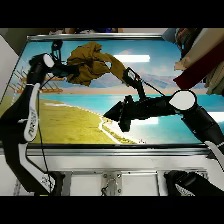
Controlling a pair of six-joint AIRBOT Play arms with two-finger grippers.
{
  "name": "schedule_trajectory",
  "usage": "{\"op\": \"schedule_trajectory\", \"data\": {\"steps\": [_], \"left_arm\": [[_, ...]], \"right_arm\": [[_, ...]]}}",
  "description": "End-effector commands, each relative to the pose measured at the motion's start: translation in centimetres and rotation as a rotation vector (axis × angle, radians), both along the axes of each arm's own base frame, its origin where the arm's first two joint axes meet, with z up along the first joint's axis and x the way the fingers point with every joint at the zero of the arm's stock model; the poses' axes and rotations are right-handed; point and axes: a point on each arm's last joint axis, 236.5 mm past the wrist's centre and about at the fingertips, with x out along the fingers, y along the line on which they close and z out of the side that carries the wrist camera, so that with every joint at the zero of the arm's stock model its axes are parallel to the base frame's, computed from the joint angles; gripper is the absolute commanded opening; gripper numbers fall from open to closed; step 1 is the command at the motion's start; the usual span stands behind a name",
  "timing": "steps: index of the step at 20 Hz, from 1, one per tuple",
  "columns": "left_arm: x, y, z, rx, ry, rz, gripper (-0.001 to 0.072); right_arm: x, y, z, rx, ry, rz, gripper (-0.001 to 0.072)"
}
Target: Fold the clothes and pants, and hang the long-sleeved shirts on hangers.
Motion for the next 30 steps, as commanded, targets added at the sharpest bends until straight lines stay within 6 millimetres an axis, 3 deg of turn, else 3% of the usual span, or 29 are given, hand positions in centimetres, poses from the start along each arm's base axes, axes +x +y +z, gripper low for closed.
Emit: {"op": "schedule_trajectory", "data": {"steps": [1, 6, 11, 12, 14, 15, 17, 18, 19, 21, 23, 25, 27, 29, 30], "left_arm": [[3.7, -0.7, -5.3, 0.015, -0.001, 0.034, 0.0694], [4.2, -0.5, -9.7, -0.002, 0.017, 0.077, 0.0694], [5.4, -0.6, -10.2, -0.015, -0.051, 0.098, 0.0693], [5.5, -0.9, -10.3, -0.019, -0.054, 0.099, 0.0574], [5.5, -1.0, -9.9, -0.029, -0.056, 0.101, 0.0103], [5.5, -1.0, -9.1, -0.030, -0.065, 0.101, 0.0015], [5.8, -1.5, -5.2, -0.033, -0.115, 0.087, 0.0014], [6.2, -2.1, -1.7, -0.029, -0.173, 0.067, 0.0015], [6.4, -2.8, 2.6, -0.026, -0.245, 0.038, 0.0014], [5.0, -5.4, 13.2, -0.029, -0.414, -0.034, 0.0014], [0.6, -9.1, 23.6, -0.049, -0.588, -0.117, 0.0014], [-6.3, -13.5, 31.0, -0.102, -0.700, -0.215, 0.0014], [-13.2, -17.9, 34.6, -0.160, -0.745, -0.330, 0.0015], [-19.5, -22.3, 35.6, -0.217, -0.746, -0.459, 0.0015], [-22.3, -24.5, 35.1, -0.239, -0.731, -0.525, 0.0014]], "right_arm": [[0.0, 0.0, 0.0, 0.003, 0.024, -0.009, 0.0019], [0.0, 0.0, 0.0, 0.003, 0.025, -0.009, 0.0019], [0.0, 0.0, 0.0, 0.003, 0.024, -0.009, 0.0019], [0.0, 0.0, 0.0, 0.003, 0.024, -0.009, 0.0019], [0.1, 0.0, 0.0, 0.002, 0.022, -0.012, 0.0018], [0.3, -0.2, 0.0, 0.001, 0.018, -0.020, 0.0018], [1.3, -1.3, 0.7, 0.009, -0.001, -0.059, 0.0018], [2.3, -2.4, 1.3, 0.007, -0.023, -0.101, 0.0017], [3.7, -4.0, 2.2, 0.001, -0.058, -0.166, 0.0018], [6.6, -8.2, 4.8, -0.022, -0.158, -0.320, 0.0017], [8.6, -12.9, 8.2, -0.045, -0.293, -0.474, 0.0018], [9.8, -17.2, 12.0, -0.025, -0.417, -0.632, 0.0018], [9.9, -21.1, 15.5, 0.008, -0.519, -0.775, 0.0018], [9.5, -23.9, 17.8, 0.040, -0.562, -0.881, 0.0018], [9.2, -24.8, 18.2, 0.046, -0.565, -0.912, 0.0018]]}}
